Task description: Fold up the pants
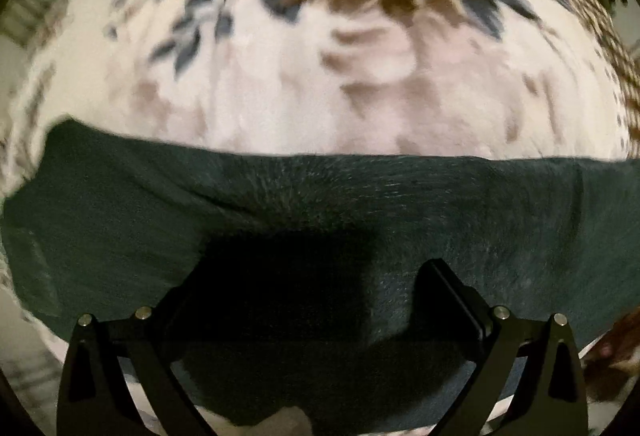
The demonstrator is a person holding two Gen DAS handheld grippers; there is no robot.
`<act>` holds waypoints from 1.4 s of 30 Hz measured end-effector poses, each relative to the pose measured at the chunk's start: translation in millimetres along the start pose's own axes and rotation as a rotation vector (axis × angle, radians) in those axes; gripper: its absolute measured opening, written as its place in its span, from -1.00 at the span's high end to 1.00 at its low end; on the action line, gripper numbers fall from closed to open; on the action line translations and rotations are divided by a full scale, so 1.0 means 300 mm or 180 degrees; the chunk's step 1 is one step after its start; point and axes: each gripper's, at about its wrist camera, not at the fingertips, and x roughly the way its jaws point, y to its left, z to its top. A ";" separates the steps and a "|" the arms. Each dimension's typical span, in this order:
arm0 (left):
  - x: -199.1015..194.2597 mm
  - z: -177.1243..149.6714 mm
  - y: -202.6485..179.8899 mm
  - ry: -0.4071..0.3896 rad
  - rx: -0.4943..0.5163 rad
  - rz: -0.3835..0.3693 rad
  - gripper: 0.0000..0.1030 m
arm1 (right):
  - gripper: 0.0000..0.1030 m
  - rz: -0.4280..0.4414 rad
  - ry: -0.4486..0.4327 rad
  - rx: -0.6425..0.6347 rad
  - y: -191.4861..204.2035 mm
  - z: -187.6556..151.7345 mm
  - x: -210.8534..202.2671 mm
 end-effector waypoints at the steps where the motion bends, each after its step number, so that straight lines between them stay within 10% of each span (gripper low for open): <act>1: -0.019 -0.006 -0.008 -0.0033 0.0037 0.0003 -1.00 | 0.76 -0.0010 -0.0013 -0.0046 0.029 -0.006 -0.020; 13: -0.255 -0.134 0.280 -0.0015 -0.0517 -0.0529 -1.00 | 0.77 -0.0048 0.0089 -0.0937 0.549 -0.367 -0.116; 25: -0.311 -0.284 0.896 -0.0036 -0.1184 -0.0250 -1.00 | 0.77 -0.0552 0.1044 -0.2139 0.788 -1.237 0.310; 28: -0.282 -0.306 1.012 0.0031 -0.1410 -0.0226 -1.00 | 0.59 -0.0706 0.1560 -0.2369 0.802 -1.446 0.428; 31: -0.273 -0.327 1.086 0.0037 -0.1555 -0.0234 -1.00 | -0.28 -0.0601 0.2023 -0.2671 0.838 -1.638 0.449; 36: -0.282 -0.305 1.078 0.0003 -0.1566 -0.0489 -1.00 | -0.42 -0.0421 0.2017 -0.2338 0.807 -1.599 0.314; 42: -0.173 -0.217 0.857 0.0204 -0.1189 -0.0913 -1.00 | -0.43 -0.0867 0.1648 -0.1487 0.600 -1.311 0.136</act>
